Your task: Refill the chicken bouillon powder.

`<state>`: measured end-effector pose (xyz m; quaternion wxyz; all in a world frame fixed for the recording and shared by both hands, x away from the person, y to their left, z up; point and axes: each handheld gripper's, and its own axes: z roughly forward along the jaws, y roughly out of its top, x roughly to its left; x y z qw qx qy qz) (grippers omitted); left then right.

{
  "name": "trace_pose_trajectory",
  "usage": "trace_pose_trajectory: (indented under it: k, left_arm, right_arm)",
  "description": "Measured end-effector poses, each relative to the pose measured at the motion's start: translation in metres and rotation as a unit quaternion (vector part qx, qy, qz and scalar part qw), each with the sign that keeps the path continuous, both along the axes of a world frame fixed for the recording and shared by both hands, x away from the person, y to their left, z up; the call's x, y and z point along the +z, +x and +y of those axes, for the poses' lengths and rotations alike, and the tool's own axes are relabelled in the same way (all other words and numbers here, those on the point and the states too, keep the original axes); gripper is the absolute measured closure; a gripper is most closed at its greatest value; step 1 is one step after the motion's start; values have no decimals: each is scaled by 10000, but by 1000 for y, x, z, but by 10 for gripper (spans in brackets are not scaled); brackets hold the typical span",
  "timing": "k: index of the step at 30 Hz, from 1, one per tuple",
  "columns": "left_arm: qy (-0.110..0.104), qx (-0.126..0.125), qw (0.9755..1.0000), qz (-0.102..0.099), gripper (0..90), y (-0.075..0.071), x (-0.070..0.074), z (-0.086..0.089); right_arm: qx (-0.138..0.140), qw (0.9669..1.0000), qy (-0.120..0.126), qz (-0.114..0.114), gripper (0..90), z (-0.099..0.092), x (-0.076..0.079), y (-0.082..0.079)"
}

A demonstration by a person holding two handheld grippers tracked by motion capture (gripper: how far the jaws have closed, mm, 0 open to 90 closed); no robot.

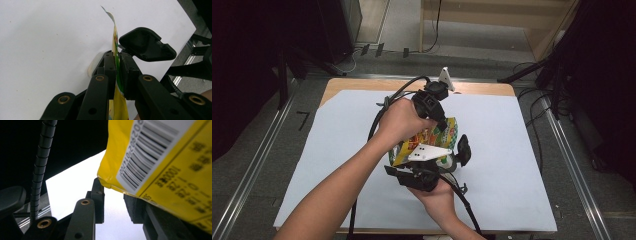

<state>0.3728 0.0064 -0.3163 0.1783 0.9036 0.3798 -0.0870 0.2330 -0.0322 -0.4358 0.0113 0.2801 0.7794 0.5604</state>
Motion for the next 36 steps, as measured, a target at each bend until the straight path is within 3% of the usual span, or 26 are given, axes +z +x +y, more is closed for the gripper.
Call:
trace_pose_trajectory:
  k: [36]
  left_arm:
    - [-77,11,10000,58,842,0,-4,5]
  right_arm:
    - [37,10000,-57,3,725,2,-2,1]
